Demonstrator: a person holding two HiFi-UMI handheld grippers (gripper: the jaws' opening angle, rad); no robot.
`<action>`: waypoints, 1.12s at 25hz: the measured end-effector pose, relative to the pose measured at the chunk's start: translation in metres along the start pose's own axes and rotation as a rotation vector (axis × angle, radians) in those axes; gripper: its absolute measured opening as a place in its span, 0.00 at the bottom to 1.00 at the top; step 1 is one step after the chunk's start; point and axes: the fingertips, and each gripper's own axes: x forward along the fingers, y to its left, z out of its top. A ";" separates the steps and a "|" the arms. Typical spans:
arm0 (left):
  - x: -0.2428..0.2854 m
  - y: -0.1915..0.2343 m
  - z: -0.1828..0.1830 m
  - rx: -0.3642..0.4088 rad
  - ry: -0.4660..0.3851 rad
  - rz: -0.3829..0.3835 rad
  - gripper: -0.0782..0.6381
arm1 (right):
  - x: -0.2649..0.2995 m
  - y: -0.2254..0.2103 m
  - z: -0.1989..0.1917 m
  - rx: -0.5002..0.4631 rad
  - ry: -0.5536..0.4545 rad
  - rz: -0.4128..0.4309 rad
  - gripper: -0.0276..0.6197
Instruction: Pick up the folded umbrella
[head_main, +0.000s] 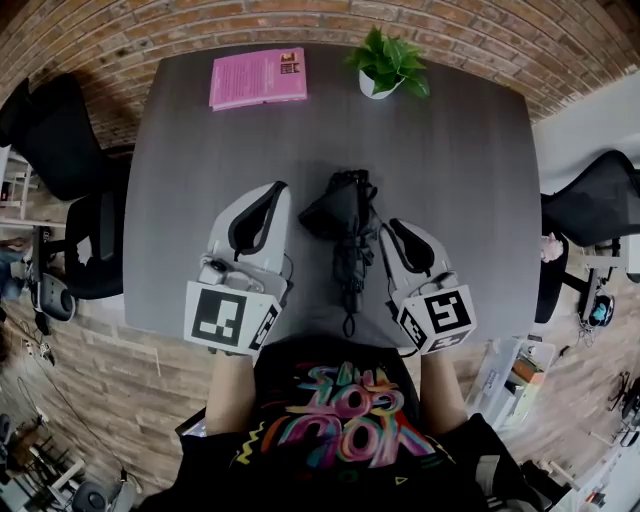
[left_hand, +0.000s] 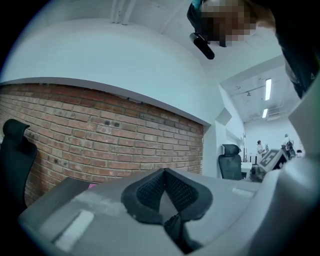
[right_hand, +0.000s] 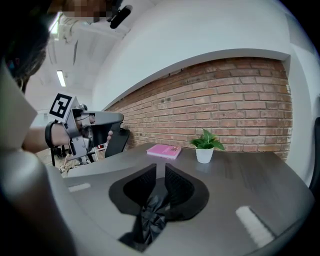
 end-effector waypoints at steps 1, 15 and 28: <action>0.000 -0.001 -0.001 -0.002 0.001 -0.003 0.11 | 0.002 0.002 -0.004 0.002 0.012 0.005 0.15; -0.002 -0.002 -0.029 -0.040 0.043 -0.010 0.11 | 0.030 0.018 -0.059 0.027 0.151 0.074 0.40; -0.002 -0.001 -0.051 -0.070 0.078 -0.004 0.11 | 0.063 0.024 -0.114 0.020 0.312 0.088 0.64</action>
